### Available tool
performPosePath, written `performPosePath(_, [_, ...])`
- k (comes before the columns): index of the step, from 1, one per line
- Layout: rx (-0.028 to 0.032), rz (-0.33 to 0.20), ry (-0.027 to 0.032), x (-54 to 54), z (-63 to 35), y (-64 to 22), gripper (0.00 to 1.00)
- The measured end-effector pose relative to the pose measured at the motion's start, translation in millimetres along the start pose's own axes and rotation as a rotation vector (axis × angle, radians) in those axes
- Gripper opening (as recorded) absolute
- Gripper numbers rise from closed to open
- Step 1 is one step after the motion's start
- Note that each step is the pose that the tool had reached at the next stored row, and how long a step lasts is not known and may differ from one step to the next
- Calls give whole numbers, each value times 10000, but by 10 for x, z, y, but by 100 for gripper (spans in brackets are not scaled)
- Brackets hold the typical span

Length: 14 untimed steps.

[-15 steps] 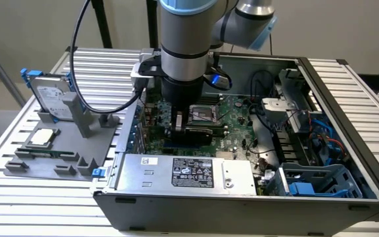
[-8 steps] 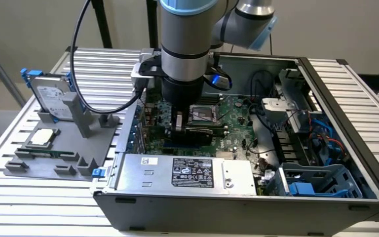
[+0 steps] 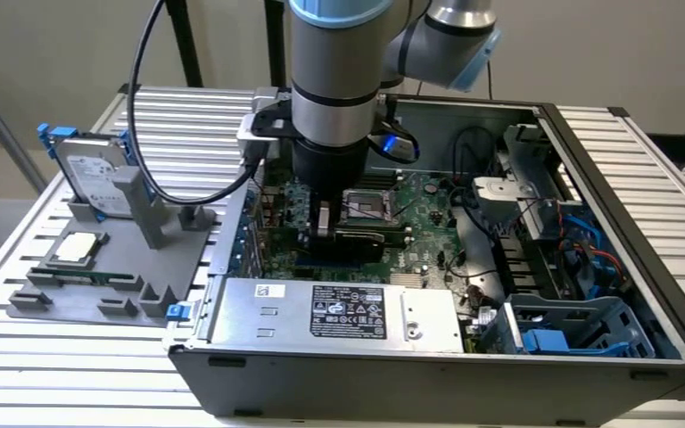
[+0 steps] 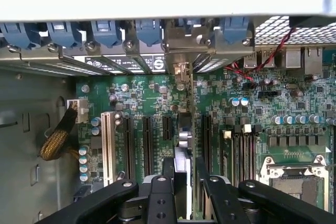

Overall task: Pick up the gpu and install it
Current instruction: 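Press down on the gpu until it lock into place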

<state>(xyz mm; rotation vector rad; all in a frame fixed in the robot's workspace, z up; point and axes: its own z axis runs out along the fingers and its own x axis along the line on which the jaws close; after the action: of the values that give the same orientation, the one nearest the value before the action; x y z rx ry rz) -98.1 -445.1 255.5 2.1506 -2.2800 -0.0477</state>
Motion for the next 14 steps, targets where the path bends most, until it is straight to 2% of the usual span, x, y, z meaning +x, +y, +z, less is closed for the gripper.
performPosePath(14, [-6,2,1,-8,56,2,0])
